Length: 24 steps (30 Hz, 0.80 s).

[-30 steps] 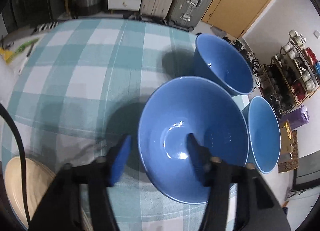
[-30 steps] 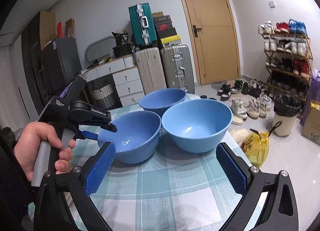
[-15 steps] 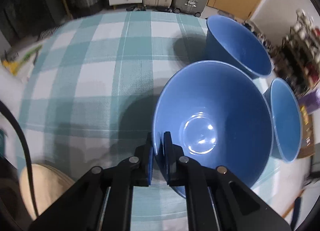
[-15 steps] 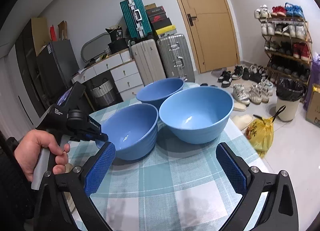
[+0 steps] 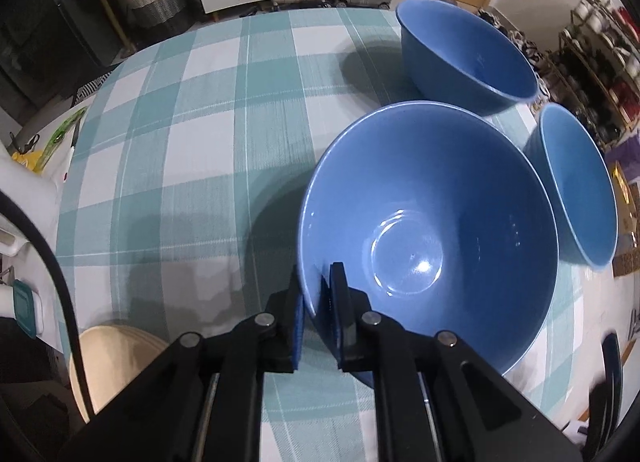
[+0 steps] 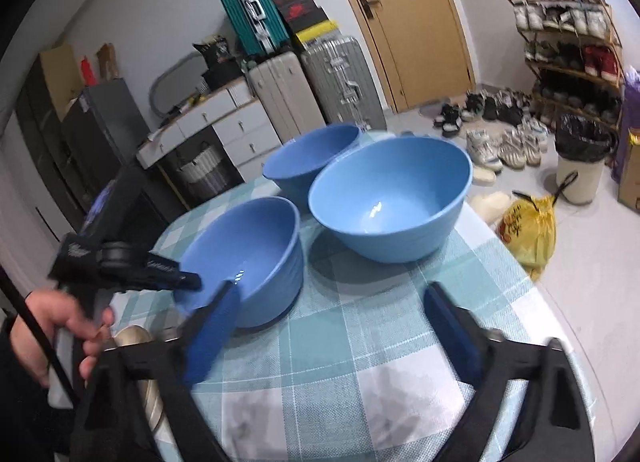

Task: Organize plates and bowls

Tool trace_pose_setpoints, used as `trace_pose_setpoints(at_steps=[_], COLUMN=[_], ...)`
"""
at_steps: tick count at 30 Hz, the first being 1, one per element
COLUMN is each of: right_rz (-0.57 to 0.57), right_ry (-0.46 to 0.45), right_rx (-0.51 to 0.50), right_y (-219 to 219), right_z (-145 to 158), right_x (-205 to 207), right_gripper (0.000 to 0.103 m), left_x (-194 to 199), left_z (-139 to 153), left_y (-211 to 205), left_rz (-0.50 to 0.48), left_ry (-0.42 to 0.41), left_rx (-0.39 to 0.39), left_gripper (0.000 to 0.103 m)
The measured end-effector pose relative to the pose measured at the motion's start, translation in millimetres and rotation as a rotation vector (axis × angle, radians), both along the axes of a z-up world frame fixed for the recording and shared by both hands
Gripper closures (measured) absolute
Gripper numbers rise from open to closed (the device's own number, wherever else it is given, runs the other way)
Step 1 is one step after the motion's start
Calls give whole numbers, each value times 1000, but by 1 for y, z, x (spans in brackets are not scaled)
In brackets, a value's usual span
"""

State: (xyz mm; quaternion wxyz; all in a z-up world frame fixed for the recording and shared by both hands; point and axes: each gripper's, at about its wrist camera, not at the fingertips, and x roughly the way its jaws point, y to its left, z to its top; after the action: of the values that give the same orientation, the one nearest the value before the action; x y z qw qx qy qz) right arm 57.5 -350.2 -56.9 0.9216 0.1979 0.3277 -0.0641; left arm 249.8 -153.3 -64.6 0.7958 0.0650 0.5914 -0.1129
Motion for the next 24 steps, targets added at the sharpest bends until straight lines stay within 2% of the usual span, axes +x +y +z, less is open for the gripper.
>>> trace_pose_setpoints(at_steps=[5, 8, 10, 11, 16, 21, 24], right_rz=[12, 23, 30, 43, 53, 82, 86], right_ry=[49, 67, 80, 92, 159, 209, 214], right_rx=[144, 113, 71, 57, 45, 68, 69], right_y=[-8, 0, 9, 14, 24, 23, 18], right_z=[-9, -6, -6, -6, -19, -28, -30], right_x=[15, 22, 27, 30, 39, 39, 31], right_gripper=[40, 41, 52, 62, 65, 90, 95], left_x=[-19, -31, -38, -42, -62, -78, -84], left_z=[0, 0, 0, 0, 1, 0, 1], left_y=[7, 9, 9, 9, 8, 6, 5], left_rz=[-34, -53, -68, -75, -123, -149, -149], left_ry=[6, 16, 22, 25, 47, 55, 66], left_rx=[12, 8, 6, 8, 1, -11, -22], left_gripper=[94, 94, 94, 94, 94, 94, 94])
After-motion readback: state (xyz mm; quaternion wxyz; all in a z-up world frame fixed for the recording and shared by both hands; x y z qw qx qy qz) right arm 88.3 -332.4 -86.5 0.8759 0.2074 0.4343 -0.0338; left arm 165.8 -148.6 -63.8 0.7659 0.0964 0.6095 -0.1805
